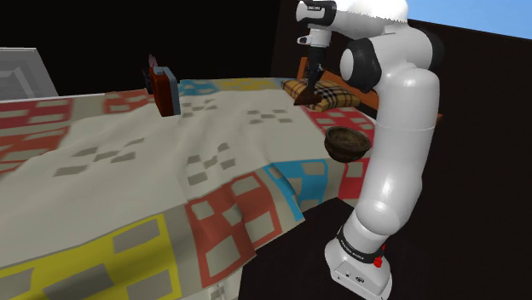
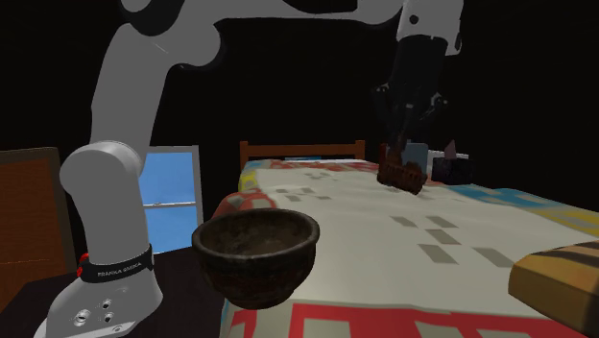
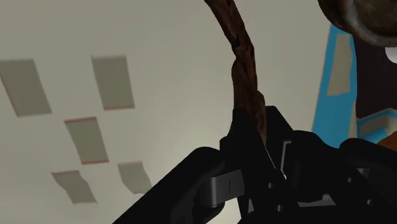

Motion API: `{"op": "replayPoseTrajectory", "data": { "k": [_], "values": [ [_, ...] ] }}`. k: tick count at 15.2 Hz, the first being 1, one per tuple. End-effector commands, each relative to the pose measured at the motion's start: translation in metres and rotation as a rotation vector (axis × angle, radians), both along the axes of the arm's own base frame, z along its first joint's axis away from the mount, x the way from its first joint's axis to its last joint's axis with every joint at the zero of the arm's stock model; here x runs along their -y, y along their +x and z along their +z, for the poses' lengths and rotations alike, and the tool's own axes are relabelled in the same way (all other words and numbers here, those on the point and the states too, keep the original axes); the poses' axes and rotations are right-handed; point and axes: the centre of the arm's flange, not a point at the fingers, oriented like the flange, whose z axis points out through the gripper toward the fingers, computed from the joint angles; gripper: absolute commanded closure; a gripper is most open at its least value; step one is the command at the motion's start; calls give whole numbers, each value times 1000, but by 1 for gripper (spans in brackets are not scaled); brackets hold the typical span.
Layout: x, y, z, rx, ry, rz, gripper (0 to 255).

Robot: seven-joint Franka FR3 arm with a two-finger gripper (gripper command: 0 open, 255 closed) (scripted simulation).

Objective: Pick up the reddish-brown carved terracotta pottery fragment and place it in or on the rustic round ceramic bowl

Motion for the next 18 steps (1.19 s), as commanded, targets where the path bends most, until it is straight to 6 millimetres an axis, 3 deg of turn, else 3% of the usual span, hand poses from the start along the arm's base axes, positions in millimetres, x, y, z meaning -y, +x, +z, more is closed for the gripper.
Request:
{"op": "replayPoseTrajectory", "data": {
  "k": [1,3,18],
  "values": [
    [1,-1,10,0,0,0,255],
    [1,-1,16,0,0,0,255],
    [-39,-194,38,0,0,0,255]
  ]
}}
